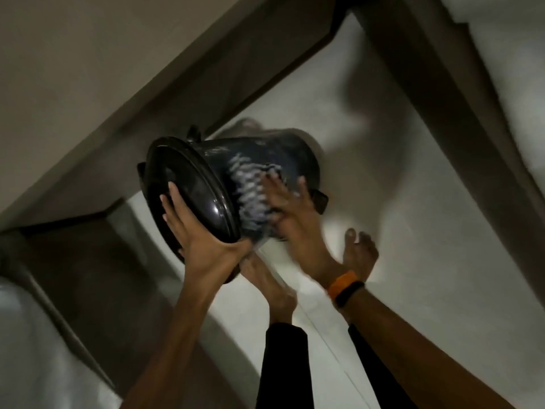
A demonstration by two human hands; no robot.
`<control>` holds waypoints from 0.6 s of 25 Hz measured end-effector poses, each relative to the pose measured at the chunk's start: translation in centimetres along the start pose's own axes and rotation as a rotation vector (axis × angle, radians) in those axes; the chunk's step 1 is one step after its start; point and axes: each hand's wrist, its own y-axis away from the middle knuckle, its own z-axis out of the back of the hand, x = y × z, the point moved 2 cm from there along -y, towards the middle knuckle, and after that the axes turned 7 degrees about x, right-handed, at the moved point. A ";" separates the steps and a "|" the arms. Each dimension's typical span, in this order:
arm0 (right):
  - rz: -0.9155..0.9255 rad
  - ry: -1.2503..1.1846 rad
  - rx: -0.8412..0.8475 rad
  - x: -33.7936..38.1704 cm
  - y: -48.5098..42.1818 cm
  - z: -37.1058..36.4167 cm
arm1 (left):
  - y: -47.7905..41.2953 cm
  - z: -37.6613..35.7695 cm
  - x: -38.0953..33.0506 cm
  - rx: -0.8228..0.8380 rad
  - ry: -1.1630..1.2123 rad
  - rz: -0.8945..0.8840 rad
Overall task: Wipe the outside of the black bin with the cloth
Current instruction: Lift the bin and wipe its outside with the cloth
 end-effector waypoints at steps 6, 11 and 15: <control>-0.149 0.114 -0.190 -5.1 -9.8 -1.4 | -0.5 0.5 2.8 -0.016 0.109 -0.017; -0.306 -0.134 -0.168 -4.8 -8.8 -0.6 | -0.7 0.8 2.5 -0.032 0.165 -0.027; 0.021 -0.065 0.017 1.8 -1.1 -5.2 | -1.6 0.7 3.6 -0.045 0.193 -0.079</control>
